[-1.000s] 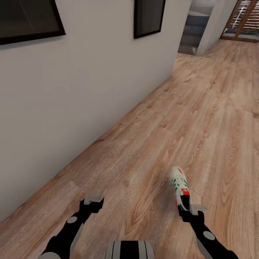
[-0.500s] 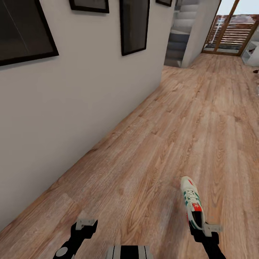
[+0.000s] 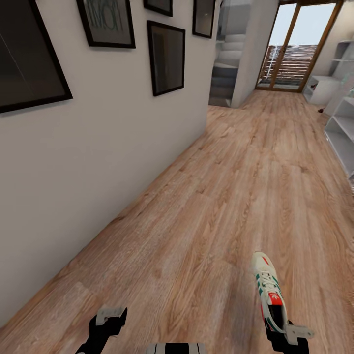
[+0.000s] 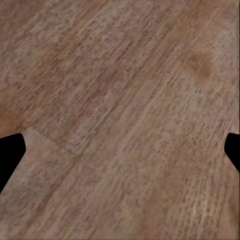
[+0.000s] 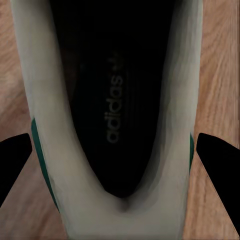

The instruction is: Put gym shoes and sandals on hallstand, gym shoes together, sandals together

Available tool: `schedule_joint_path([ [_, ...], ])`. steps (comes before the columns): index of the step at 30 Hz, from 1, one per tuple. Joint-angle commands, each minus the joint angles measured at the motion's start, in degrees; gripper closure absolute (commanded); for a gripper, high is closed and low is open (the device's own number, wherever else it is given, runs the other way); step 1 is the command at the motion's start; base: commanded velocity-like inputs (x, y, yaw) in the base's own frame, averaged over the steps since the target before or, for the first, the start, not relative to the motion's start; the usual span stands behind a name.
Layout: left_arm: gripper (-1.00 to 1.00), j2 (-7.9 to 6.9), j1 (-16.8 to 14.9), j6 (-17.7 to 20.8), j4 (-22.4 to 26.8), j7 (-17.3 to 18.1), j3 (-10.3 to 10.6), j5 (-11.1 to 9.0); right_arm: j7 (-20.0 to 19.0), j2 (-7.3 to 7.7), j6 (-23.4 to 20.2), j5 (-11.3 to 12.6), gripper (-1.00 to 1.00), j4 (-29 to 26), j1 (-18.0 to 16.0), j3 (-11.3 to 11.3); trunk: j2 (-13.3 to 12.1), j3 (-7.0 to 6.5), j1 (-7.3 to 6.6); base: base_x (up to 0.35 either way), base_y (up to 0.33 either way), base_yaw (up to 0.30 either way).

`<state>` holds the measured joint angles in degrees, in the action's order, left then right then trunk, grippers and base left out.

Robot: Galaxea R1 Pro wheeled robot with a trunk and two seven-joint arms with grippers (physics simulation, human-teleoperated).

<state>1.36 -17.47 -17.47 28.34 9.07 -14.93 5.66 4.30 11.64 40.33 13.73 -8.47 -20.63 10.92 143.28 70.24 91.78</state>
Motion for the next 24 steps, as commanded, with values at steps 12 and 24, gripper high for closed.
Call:
schedule_joint_path([
  [12, -1.0, 0.06, -0.02, -0.57, -0.04, 0.36, -0.45, 0.67, 0.44, -1.61, 0.1, 0.14, 1.0, 0.11, -0.02, 0.55, -3.25, -3.21, -1.87, 0.0, 0.0, -0.184],
  [24, -1.0, 0.04, -0.02, -0.63, 0.07, 0.41, -0.37, 0.6, 0.44, -3.01, 0.1, -0.01, 1.0, 0.12, -0.01, 0.54, -8.06, -5.94, -4.5, 0.0, 0.0, -0.267],
])
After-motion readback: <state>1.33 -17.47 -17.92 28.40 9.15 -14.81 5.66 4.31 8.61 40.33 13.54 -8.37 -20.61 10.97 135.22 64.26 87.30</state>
